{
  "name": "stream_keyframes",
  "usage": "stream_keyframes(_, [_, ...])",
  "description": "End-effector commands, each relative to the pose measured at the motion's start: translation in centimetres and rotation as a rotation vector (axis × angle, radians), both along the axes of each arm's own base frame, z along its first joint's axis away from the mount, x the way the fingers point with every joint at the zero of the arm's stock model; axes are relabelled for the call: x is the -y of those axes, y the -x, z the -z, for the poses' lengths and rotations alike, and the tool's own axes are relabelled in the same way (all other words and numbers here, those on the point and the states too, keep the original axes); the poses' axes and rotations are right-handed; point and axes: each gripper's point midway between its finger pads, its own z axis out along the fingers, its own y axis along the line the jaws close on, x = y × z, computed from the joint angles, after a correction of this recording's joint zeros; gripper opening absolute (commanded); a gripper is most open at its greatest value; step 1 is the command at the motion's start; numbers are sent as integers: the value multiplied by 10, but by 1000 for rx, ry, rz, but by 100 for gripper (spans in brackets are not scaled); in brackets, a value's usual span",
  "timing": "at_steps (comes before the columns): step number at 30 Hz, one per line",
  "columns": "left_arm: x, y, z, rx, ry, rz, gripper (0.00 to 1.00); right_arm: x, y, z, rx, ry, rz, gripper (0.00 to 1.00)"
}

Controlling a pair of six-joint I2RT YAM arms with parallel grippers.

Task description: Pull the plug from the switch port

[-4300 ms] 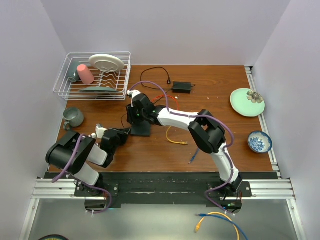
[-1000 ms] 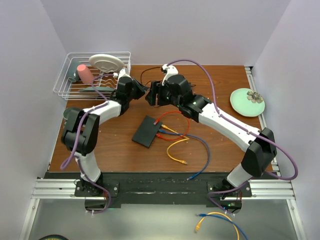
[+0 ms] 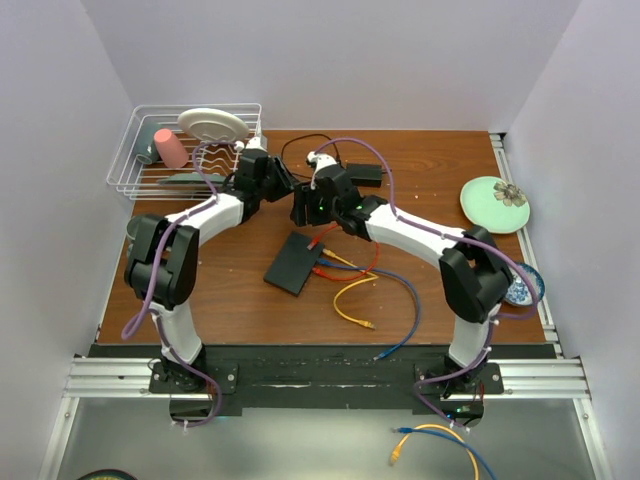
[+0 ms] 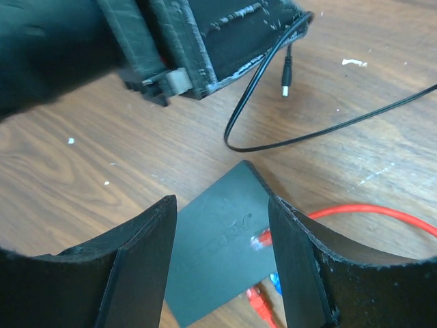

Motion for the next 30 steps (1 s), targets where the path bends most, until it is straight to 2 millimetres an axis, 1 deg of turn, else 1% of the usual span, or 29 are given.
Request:
stream_keyframes(1, [1, 4, -25, 61, -5, 19, 45, -17, -27, -8, 64, -21, 22, 60])
stream_keyframes(3, [3, 4, -26, 63, -1, 24, 45, -24, -34, -3, 61, -22, 25, 60])
stream_keyframes(4, [3, 4, -26, 64, 0, 26, 45, -29, -39, 4, 54, -21, 30, 59])
stream_keyframes(6, [2, 4, -26, 60, -7, 20, 43, -32, -43, 10, 44, -31, 45, 57])
stream_keyframes(10, [-9, 4, -34, 80, -44, -17, 43, -37, -49, 11, 70, -42, 41, 57])
stream_keyframes(11, [-11, 5, -40, 91, -51, -20, 43, -36, -53, 20, 64, -19, 48, 57])
stream_keyframes(12, [-15, 3, -42, 98, -64, -40, 43, -35, -55, 23, 65, -4, 50, 57])
stream_keyframes(14, [-15, 3, -48, 110, -66, -34, 43, -37, -59, 29, 57, 4, 55, 57])
stream_keyframes(15, [-14, 3, -49, 113, -63, -30, 43, -39, -60, 35, 52, 8, 52, 57])
stream_keyframes(17, [-12, 3, -51, 113, -59, -23, 43, -45, -63, 34, 63, -11, 42, 50])
stream_keyframes(18, [-12, 4, -50, 110, -59, -22, 43, -45, -63, 41, 51, -11, 48, 47])
stream_keyframes(19, [-12, 4, -50, 112, -59, -20, 43, -46, -65, 40, 50, -17, 51, 42])
stream_keyframes(22, [-12, 6, -50, 107, -61, -21, 42, -49, -69, 44, 52, -2, 45, 37])
stream_keyframes(23, [-13, 7, -53, 113, -62, -21, 42, -49, -69, 43, 61, 6, 42, 37])
stream_keyframes(24, [-15, 8, -54, 112, -70, -26, 42, -48, -70, 42, 66, 10, 40, 38])
stream_keyframes(27, [-22, 8, -65, 127, -88, -53, 42, -36, -70, 39, 83, 42, 71, 49])
stream_keyframes(28, [-24, 10, -74, 142, -88, -58, 42, -32, -70, 33, 93, 49, 78, 55])
stream_keyframes(29, [-26, 9, -82, 157, -92, -66, 42, -27, -72, 31, 103, 74, 85, 58])
stream_keyframes(30, [-26, 10, -90, 175, -88, -66, 43, -13, -76, 30, 108, 123, 135, 60])
